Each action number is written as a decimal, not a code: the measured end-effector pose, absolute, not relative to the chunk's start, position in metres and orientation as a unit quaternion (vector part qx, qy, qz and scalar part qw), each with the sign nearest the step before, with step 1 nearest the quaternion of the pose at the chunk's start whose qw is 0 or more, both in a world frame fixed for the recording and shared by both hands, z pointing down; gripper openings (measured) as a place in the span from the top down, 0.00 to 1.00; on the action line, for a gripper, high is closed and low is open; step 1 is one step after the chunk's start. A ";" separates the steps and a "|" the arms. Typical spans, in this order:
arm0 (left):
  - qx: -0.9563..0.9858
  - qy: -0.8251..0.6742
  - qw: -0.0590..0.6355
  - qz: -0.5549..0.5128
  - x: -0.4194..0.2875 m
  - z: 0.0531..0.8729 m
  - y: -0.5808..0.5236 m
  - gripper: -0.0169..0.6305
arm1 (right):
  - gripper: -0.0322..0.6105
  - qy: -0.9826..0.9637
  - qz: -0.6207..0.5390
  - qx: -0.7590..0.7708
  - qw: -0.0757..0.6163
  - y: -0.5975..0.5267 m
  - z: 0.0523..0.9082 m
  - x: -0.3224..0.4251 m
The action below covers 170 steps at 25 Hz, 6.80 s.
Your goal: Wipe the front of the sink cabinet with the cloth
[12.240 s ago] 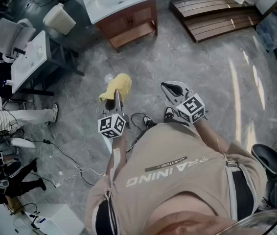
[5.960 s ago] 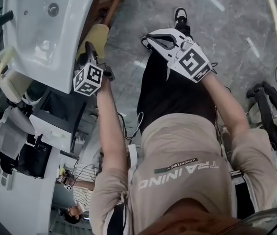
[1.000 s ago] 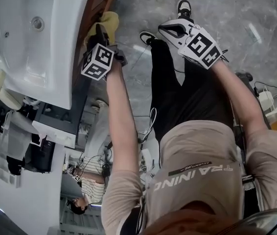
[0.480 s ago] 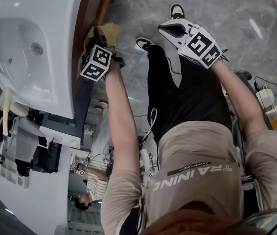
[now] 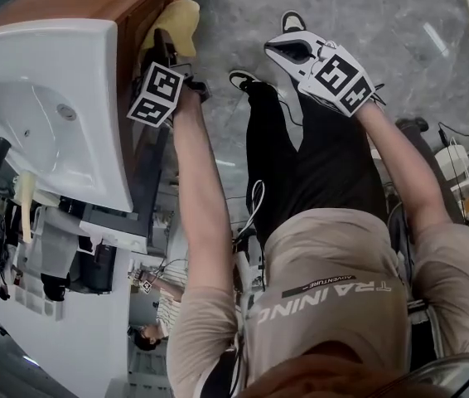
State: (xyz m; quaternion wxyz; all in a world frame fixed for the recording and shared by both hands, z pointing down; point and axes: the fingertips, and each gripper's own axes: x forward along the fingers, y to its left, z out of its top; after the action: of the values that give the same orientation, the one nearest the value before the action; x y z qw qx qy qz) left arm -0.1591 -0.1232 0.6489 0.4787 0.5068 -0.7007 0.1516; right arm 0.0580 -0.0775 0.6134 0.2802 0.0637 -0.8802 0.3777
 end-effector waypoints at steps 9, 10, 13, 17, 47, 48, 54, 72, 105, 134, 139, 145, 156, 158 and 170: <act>0.560 -0.667 0.468 0.149 -0.120 0.644 -0.187 0.90 | 0.93 -0.879 0.386 0.074 0.270 -0.093 0.615 0.066; 0.573 -0.661 0.459 0.153 -0.114 0.643 -0.194 0.90 | 0.93 -0.879 0.384 0.075 0.271 -0.095 0.615 0.067; 0.630 -0.636 0.411 0.174 -0.094 0.634 -0.211 0.90 | 0.93 -0.879 0.383 0.078 0.272 -0.097 0.616 0.072; 0.661 -0.614 0.388 0.189 -0.082 0.630 -0.209 0.90 | 0.93 -0.879 0.384 0.081 0.272 -0.093 0.620 0.074; 0.511 -0.676 0.506 0.161 -0.245 0.681 0.217 0.90 | 0.93 -0.889 0.314 -0.004 0.335 0.139 0.617 -0.079; 0.502 -0.681 0.509 0.159 -0.254 0.685 0.228 0.90 | 0.93 -0.888 0.312 -0.008 0.337 0.147 0.618 -0.085; 0.441 -0.712 0.526 0.148 -0.312 0.704 0.293 0.90 | 0.93 -0.887 0.312 -0.011 0.341 0.186 0.617 -0.116; 0.386 -0.758 0.504 0.149 -0.360 0.714 0.278 0.90 | 0.93 -0.873 0.339 0.016 0.349 0.187 0.617 -0.103; 0.450 -0.747 0.457 0.176 -0.248 0.711 0.067 0.90 | 0.93 -0.853 0.395 0.041 0.337 0.023 0.656 0.025; 0.461 -0.754 0.461 0.086 -0.171 0.695 -0.114 0.91 | 0.93 -0.849 0.427 0.061 0.304 -0.067 0.656 0.083; 0.473 -0.751 0.455 0.075 -0.149 0.693 -0.151 0.91 | 0.93 -0.853 0.426 0.069 0.293 -0.082 0.652 0.096; 0.496 -0.737 0.453 0.075 -0.120 0.693 -0.185 0.91 | 0.93 -0.849 0.432 0.086 0.293 -0.090 0.657 0.123; 0.599 -0.685 0.408 0.071 -0.073 0.640 -0.213 0.91 | 0.93 -0.848 0.423 0.105 0.301 -0.085 0.648 0.143; 0.610 -0.677 0.405 0.071 -0.070 0.626 -0.205 0.91 | 0.93 -0.852 0.417 0.100 0.299 -0.082 0.640 0.134; 0.602 -0.675 0.426 0.017 -0.080 0.538 -0.100 0.91 | 0.93 -0.878 0.351 0.062 0.320 -0.045 0.560 0.082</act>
State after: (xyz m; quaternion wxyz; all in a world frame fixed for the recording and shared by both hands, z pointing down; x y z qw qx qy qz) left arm -0.0799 -0.0996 0.5379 0.4263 0.6023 -0.6747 0.0166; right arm 0.0821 -0.0454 0.5595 0.3204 0.0621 -0.8776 0.3511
